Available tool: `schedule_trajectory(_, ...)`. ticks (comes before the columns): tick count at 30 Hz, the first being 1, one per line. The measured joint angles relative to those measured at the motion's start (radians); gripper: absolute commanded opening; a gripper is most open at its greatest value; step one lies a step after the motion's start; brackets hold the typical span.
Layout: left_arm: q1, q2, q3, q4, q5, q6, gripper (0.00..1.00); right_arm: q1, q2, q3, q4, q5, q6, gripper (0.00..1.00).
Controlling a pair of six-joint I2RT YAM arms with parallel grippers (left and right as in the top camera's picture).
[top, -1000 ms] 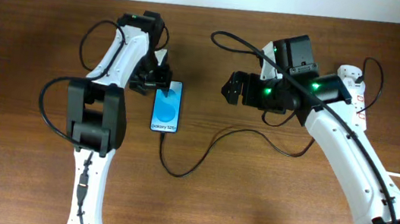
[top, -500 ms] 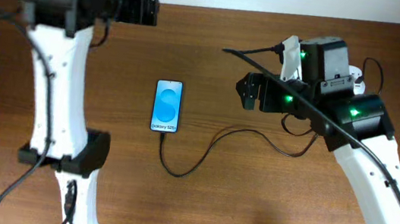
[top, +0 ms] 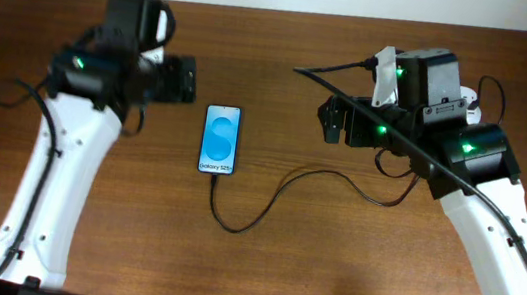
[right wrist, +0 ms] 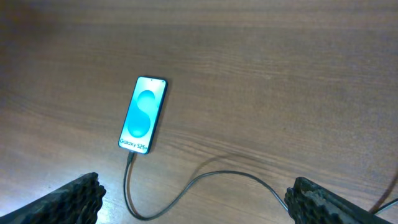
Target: Plug charger to phone and switch on socket
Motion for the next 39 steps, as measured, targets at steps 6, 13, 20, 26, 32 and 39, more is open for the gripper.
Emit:
schedule_trajectory(6, -0.005, -0.060, -0.428, 0.388, -0.001, -0.003, 0.99, 0.000, 0.000, 0.000, 0.000, 0.016, 0.000, 0.98)
schedule_trajectory(13, -0.005, -0.062, -0.429, 0.405, -0.002, -0.003, 0.99, 0.000, 0.000, 0.000, 0.000, 0.016, 0.000, 0.99)
schedule_trajectory(20, -0.005, -0.062, -0.429, 0.405, -0.001, -0.003, 0.99, 0.000, 0.000, 0.000, 0.000, 0.016, 0.000, 0.98)
schedule_trajectory(26, -0.005, -0.062, -0.429, 0.405, -0.002, -0.003, 0.99, -0.020, -0.178, -0.127, 0.274, 0.105, -0.214, 0.98)
schedule_trajectory(32, -0.005, -0.062, -0.430, 0.406, -0.001, -0.003, 0.99, -0.227, -0.499, -0.661, 0.799, -0.121, -0.299, 0.99)
schedule_trajectory(39, -0.005, -0.071, -0.430, 0.405, -0.001, -0.003, 0.99, -0.318, -1.118, -1.260, 1.056, -0.108, -0.304, 0.98)
